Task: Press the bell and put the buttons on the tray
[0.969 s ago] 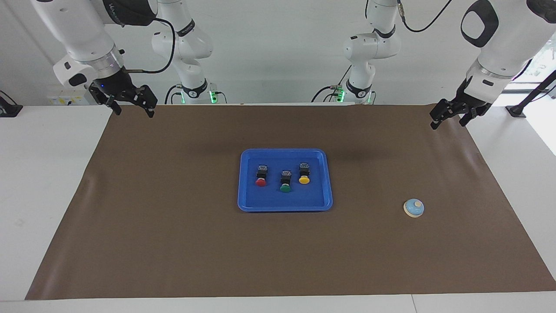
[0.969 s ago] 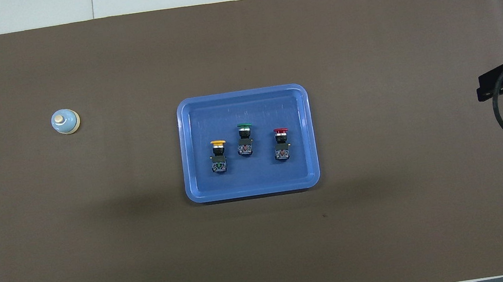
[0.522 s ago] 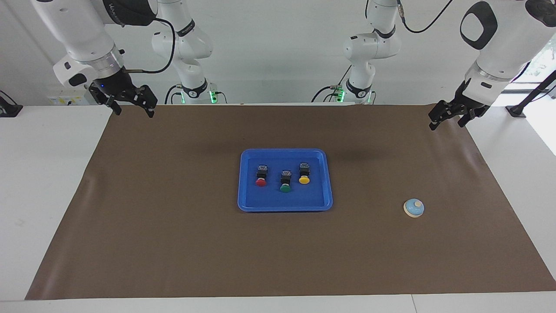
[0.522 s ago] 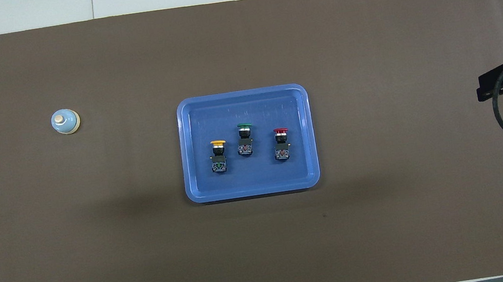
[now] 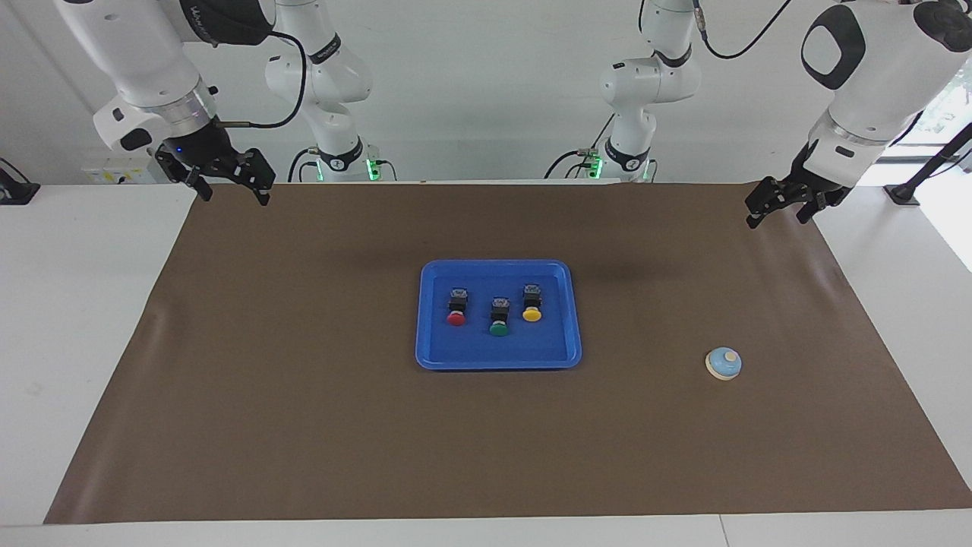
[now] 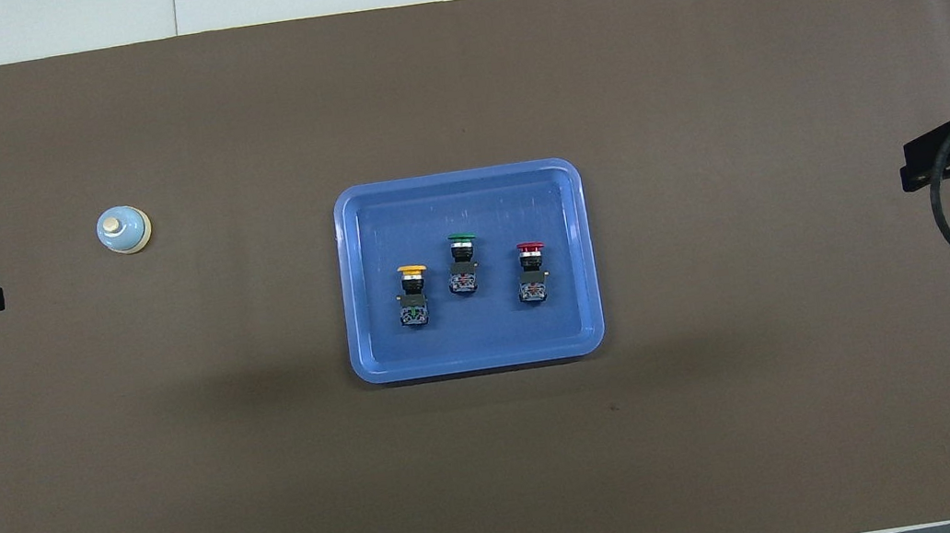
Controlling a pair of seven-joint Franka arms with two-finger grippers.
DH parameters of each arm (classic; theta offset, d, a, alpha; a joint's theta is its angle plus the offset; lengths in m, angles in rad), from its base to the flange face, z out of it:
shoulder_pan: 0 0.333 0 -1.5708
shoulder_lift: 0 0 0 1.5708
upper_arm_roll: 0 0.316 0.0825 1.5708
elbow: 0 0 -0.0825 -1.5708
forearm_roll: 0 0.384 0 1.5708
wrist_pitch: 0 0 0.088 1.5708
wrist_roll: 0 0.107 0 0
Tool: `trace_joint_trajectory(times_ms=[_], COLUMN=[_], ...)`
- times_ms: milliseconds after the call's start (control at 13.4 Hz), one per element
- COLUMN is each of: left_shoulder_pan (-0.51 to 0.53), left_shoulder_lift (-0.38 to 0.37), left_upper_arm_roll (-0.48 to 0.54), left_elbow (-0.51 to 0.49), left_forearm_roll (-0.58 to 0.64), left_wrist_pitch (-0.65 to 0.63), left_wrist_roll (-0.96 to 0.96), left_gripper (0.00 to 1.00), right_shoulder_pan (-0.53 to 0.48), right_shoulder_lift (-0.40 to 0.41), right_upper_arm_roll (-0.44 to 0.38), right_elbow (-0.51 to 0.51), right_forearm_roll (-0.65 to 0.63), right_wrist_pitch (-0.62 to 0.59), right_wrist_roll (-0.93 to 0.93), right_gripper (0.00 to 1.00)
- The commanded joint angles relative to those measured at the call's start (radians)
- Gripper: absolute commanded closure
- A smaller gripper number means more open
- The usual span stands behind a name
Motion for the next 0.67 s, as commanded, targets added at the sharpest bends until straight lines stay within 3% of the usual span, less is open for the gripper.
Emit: trace_joint_trajectory(times_ms=[0, 596], left_shoulder_pan=[-0.004, -0.007], left_shoulder_lift=[-0.004, 0.0], left_upper_arm_roll=[0.001, 0.0], left_elbow=[0.007, 0.017], left_forearm_roll=[-0.005, -0.012], left_wrist_pitch=[-0.027, -0.056], left_wrist_roll=[0.004, 0.093], left_gripper=[0.0, 0.0], right_shoulder_pan=[-0.017, -0.017], right_shoulder_lift=[-0.023, -0.023], right_upper_arm_roll=[0.012, 0.012], right_elbow=[-0.027, -0.027], right_forearm_roll=[-0.005, -0.005], right_wrist_pitch=[0.01, 0.01], right_wrist_roll=[-0.029, -0.029], right_gripper=[0.0, 0.0])
